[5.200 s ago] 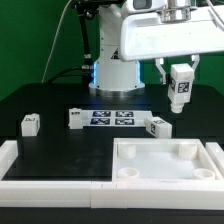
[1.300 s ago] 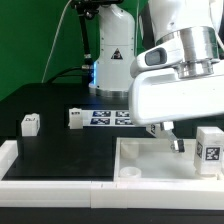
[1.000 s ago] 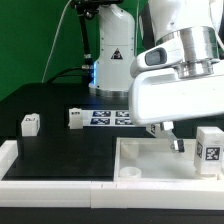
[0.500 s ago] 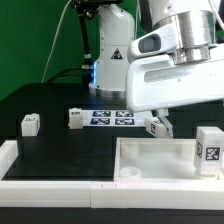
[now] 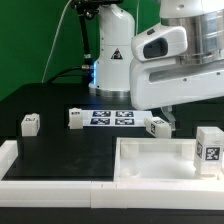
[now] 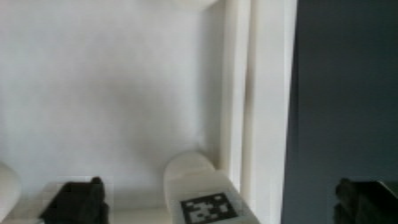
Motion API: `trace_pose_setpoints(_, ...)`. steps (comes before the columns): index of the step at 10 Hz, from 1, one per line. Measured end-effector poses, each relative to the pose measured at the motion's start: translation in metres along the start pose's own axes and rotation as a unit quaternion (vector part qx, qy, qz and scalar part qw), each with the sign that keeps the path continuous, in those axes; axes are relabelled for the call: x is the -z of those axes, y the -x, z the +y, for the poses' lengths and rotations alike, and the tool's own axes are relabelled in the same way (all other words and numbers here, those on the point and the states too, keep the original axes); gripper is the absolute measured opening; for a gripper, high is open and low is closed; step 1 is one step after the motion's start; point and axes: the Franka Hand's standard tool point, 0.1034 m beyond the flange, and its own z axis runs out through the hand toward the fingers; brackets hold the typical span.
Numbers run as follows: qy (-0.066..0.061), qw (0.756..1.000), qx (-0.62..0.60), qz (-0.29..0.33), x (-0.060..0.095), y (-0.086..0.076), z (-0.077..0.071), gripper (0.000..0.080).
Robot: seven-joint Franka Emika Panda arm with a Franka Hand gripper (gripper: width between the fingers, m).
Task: Assemble one leg
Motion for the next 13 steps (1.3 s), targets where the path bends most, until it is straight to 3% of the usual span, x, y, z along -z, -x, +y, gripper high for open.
trace_pose_setpoints(1,0.005,1.0,-0.002,-0.003,0.0,0.001,-0.001,0.0649)
trace_pose_setpoints(2,0.035,0.999,0.002,-0.017,0.001,0.004,-0.004,0.0649)
trace_pose_setpoints(3,0.057,0.998,0.017,-0.022,0.001,0.004,-0.005,0.0649)
trace_pose_setpoints(4,0.07,0.997,0.038,-0.024,-0.001,0.005,-0.003,0.0649)
trace_pose_setpoints(10,0.069,0.996,0.047,-0.026,-0.002,0.005,0.001,0.0649)
trace_pose_setpoints(13,0.067,0.997,0.042,-0.02,-0.012,-0.016,0.007,0.0649)
